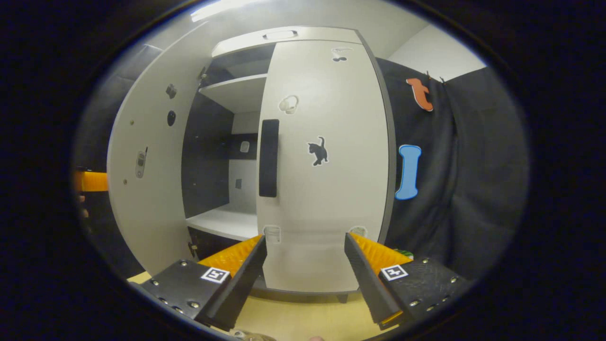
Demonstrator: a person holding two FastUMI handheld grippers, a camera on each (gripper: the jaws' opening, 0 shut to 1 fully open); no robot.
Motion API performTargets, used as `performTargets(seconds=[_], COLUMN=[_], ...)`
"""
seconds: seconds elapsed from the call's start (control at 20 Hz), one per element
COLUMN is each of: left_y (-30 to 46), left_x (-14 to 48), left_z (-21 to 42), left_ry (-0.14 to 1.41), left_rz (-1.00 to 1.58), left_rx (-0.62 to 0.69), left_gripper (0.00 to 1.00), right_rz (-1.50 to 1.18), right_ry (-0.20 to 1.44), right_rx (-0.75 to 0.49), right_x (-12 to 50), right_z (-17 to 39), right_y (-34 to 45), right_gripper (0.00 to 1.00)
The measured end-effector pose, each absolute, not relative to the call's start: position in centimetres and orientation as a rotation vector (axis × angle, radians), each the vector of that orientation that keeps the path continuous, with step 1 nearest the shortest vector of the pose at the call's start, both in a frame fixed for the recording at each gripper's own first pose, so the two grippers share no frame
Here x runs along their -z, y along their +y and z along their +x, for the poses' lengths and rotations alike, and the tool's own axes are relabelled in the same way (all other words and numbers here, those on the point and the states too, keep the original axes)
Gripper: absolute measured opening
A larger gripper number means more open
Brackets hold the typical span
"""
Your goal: Grasp the bottle in the cabinet with the left hand and place it on the coaster, then close the right door with the right hand and the left door with the left hand.
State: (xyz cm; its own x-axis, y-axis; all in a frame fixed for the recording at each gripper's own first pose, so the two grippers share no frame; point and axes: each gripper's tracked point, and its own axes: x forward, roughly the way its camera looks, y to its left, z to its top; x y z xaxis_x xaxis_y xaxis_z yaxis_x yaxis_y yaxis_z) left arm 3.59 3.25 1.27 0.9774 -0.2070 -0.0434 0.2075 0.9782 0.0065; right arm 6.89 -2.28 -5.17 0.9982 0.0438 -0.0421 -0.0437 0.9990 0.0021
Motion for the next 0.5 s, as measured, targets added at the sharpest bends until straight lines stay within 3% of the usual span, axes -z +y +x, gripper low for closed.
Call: performTargets(seconds=[0.05, 0.15, 0.2, 0.5], left_y=[2.8, 1.8, 1.4, -2.8], left_x=[-1.2, -1.0, -1.0, -0.5], left_z=[3.8, 4.3, 4.7, 8.1], left_ry=[0.04, 0.04, 0.041, 0.033], left_rz=[0.005, -0.006, -0.006, -0.032], left_rx=[0.211, 0.214, 0.215, 0.263], left_gripper=[0.87, 0.87, 0.93, 0.96], right_rz=[0.008, 0.02, 0.025, 0.052], right_ry=[0.048, 0.061, 0.067, 0.091], right_rx=[-0.039, -0.027, -0.021, 0.016], right_x=[5.3, 5.5, 5.6, 6.8], right_z=[6.8, 6.3, 6.1, 4.8], right_y=[-2.6, -3.5, -4.0, -6.5], right_gripper=[1.0, 1.0, 1.0, 1.0])
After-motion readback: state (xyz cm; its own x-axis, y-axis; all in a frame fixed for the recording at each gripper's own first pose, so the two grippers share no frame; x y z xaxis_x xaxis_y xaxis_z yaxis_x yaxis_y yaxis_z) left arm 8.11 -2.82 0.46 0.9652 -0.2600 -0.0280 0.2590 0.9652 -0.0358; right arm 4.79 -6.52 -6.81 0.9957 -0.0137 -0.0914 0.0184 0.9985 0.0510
